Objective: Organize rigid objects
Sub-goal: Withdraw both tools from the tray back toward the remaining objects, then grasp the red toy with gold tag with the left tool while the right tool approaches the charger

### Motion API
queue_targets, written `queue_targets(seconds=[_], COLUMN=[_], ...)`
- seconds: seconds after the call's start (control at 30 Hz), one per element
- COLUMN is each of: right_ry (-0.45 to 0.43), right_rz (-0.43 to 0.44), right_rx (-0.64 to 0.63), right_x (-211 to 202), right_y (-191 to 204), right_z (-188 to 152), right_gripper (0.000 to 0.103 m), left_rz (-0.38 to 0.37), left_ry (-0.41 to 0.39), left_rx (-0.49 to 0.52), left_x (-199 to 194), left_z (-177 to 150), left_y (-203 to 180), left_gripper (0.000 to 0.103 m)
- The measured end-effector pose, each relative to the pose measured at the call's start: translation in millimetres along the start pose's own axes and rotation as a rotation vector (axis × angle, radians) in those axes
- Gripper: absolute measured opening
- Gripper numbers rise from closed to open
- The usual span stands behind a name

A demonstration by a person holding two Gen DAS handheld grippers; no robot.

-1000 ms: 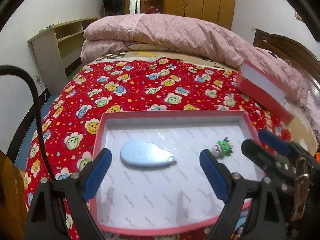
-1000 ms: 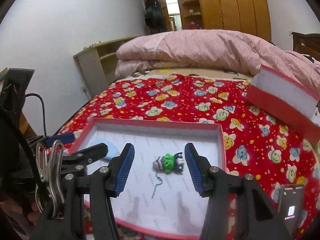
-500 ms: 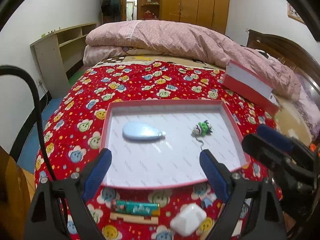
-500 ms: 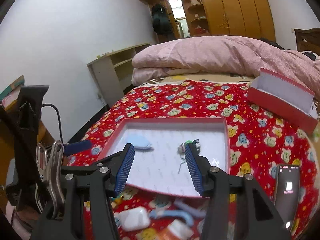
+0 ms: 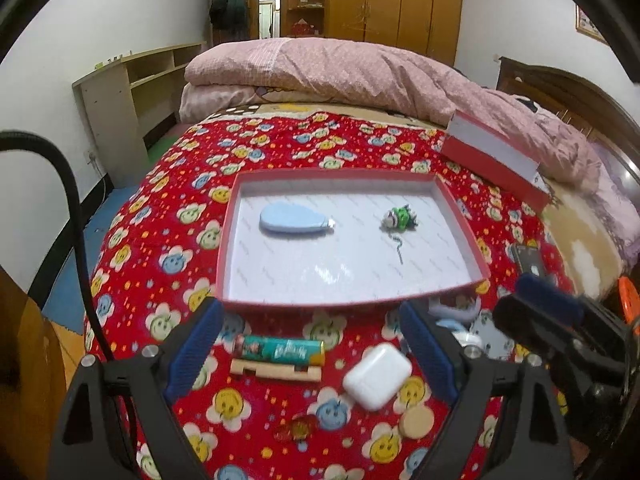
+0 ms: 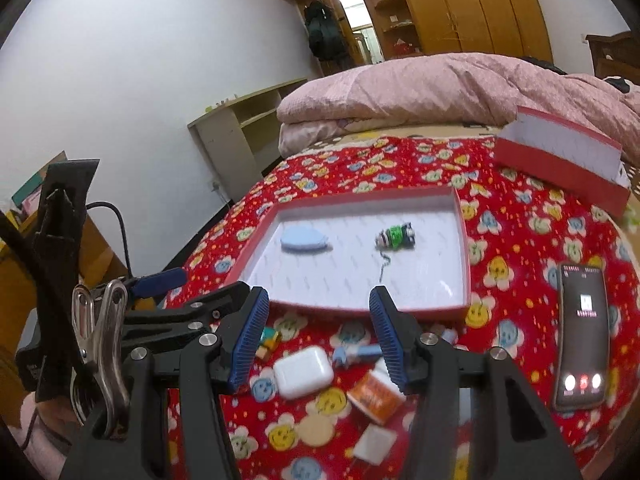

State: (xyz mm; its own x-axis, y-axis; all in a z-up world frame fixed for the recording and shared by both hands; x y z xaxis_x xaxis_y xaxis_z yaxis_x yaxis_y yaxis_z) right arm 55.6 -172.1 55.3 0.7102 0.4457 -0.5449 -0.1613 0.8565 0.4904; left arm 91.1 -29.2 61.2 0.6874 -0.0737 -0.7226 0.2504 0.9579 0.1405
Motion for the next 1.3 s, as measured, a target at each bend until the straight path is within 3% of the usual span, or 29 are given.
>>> queue_targets(seconds=[0.2,0.73,1.3], right_ry=[0.041,0.125,0.185], right_rz=[0.013,-0.085,-0.176], right_rx=[0.031,0.004,-0.056], right_x=[-10,-12,-6], right_y=[-8,-25,-49], right_z=[-20,-69,-119], right_gripper=[0.054,0.054,0.054], left_rz=[-0.005,-0.017,-0.063], left_ry=[0.024,0.109,0.124], left_rx=[-0.008,-0.042,-0.047], left_x=[-4,-1,17], left_z=[-23,-86,-111], left_y=[0,25,13], left_gripper=[0.092,0.093,0.092])
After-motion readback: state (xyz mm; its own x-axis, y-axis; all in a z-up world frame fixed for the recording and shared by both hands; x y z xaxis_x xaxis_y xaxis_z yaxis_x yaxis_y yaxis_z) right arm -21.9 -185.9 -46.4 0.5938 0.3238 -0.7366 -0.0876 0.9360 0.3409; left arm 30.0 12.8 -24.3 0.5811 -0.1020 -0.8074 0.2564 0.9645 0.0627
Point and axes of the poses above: each gripper's, at about its wrist camera, not at the fingertips, and x roughly the way its jaws point, y to its left, z to its top, the point moved 8 cm from there along x, roughly the way its jaws point, and after that the axes turned 14 degrees about x, right-handed, at the moved point
